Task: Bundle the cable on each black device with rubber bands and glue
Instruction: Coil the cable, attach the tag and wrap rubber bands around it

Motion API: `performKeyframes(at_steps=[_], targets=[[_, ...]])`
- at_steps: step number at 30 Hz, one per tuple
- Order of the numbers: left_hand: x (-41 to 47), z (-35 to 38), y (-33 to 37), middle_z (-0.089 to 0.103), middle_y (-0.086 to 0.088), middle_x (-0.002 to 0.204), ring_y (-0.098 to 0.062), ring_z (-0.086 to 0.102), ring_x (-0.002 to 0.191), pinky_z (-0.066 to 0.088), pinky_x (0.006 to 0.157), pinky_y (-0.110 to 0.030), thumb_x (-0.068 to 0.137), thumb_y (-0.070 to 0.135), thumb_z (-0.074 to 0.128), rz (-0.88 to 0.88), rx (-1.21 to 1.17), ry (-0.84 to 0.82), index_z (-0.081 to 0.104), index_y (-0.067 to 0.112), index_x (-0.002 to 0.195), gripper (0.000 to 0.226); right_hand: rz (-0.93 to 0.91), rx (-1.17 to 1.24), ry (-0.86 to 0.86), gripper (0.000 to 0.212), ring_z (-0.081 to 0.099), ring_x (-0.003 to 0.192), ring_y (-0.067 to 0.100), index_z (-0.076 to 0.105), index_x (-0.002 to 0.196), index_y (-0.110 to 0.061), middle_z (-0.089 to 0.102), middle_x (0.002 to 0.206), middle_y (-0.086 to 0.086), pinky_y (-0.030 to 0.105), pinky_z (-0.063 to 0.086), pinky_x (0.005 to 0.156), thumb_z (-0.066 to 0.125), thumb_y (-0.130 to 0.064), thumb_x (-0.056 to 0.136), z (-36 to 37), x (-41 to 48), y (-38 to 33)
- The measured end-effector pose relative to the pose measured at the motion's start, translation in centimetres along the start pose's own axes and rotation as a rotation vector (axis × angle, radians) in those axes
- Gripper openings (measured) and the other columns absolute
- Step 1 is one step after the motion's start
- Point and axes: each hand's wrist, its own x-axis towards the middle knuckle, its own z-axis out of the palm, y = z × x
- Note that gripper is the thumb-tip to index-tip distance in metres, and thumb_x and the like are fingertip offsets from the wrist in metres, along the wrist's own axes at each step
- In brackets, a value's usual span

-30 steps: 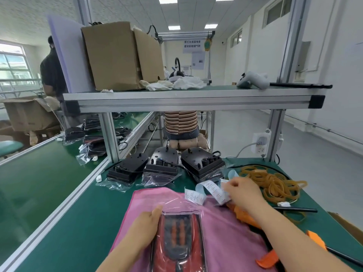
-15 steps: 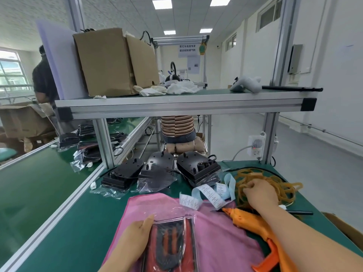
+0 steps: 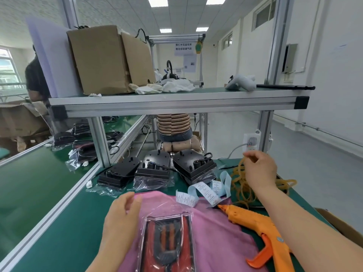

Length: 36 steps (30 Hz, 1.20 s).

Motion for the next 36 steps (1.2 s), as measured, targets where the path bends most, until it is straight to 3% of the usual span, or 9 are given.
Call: performKeyframes(at_steps=[6,12,16,19,23,25,29,32,36], targets=[[-0.6,-0.1,5.0,0.069,0.025,0.09,0.01,0.062,0.082,0.046,0.073,-0.02,0.094,0.041,0.055,0.076,-0.151,-0.107,0.067,0.039,0.096,0.013,-0.062,0.102,-0.619,0.018,0.063,0.07,0.0,0.072,0.074,-0.027,0.07,0.075,-0.011,0.014,0.048,0.06,0.072,-0.011,0.081,1.9,-4.9,-6.7],[-1.2,0.4,7.2,0.073,0.01,0.076,0.009,0.059,0.063,0.044,0.06,-0.008,0.088,0.037,0.066,0.018,-0.332,-0.392,0.074,0.018,0.09,0.02,-0.177,0.147,-0.883,0.013,0.056,0.056,-0.003,0.07,0.068,-0.019,0.065,0.062,-0.01,0.014,0.048,0.057,0.077,-0.008,0.069,3.9,-9.7,-10.4],[-1.3,-0.3,6.2,0.063,-0.002,0.062,-0.012,0.057,0.058,0.049,0.058,-0.018,0.082,0.029,0.071,-0.222,-0.537,-0.607,0.067,0.006,0.079,0.024,-0.155,0.147,-0.945,0.014,0.059,0.063,0.002,0.07,0.075,-0.018,0.067,0.069,-0.008,0.021,0.052,0.066,0.074,-0.006,0.068,4.2,-11.1,-10.3],[-0.8,-1.2,4.8,0.053,0.002,0.054,-0.011,0.054,0.05,0.05,0.055,-0.023,0.073,0.027,0.073,-0.481,-0.658,-0.709,0.073,0.012,0.077,0.015,0.005,0.273,-1.109,0.027,0.065,0.079,0.006,0.071,0.095,-0.019,0.073,0.095,0.001,0.02,0.056,0.073,0.083,-0.016,0.072,3.4,-10.9,-8.9],[0.9,-2.7,2.6,0.062,-0.001,0.061,-0.015,0.064,0.055,0.047,0.07,-0.032,0.081,0.038,0.065,-0.635,-0.984,-0.559,0.072,0.015,0.069,0.027,0.101,-0.165,-1.072,0.041,0.064,0.064,0.013,0.065,0.09,-0.01,0.074,0.084,0.004,0.022,0.055,0.057,0.068,-0.051,0.085,2.5,-9.5,-6.6],[1.7,-3.3,1.5,0.072,-0.008,0.078,-0.02,0.07,0.068,0.05,0.077,-0.037,0.092,0.046,0.053,-0.632,-1.101,-0.483,0.073,0.008,0.086,0.043,0.198,-0.338,-1.154,0.059,0.064,0.057,0.016,0.063,0.096,-0.003,0.075,0.08,0.011,0.026,0.057,0.059,0.055,-0.062,0.09,2.7,-9.4,-5.6],[2.4,-3.7,0.2,0.074,-0.02,0.102,-0.023,0.075,0.077,0.061,0.079,-0.039,0.104,0.025,0.038,-0.618,-1.165,-0.431,0.062,-0.004,0.115,0.039,0.488,-0.165,-1.275,0.07,0.066,0.059,0.018,0.061,0.099,-0.004,0.07,0.08,0.012,0.029,0.058,0.059,0.056,-0.072,0.082,3.8,-11.1,-4.1],[2.3,-3.5,-0.5,0.074,-0.022,0.099,-0.019,0.075,0.072,0.062,0.067,-0.031,0.101,0.003,0.038,-0.581,-1.077,-0.367,0.059,-0.006,0.113,0.025,0.578,0.029,-1.22,0.053,0.066,0.072,0.017,0.067,0.101,-0.016,0.07,0.085,0.005,0.03,0.057,0.068,0.068,-0.064,0.079,4.9,-12.2,-3.7],[2.1,-2.7,-1.6,0.075,-0.013,0.095,-0.01,0.07,0.059,0.059,0.06,-0.025,0.103,0.0,0.039,-0.533,-0.822,-0.323,0.06,0.003,0.105,0.022,0.585,0.096,-1.175,0.024,0.067,0.073,0.017,0.068,0.093,-0.016,0.074,0.082,0.002,0.029,0.056,0.068,0.081,-0.031,0.078,5.6,-13.1,-3.7]])
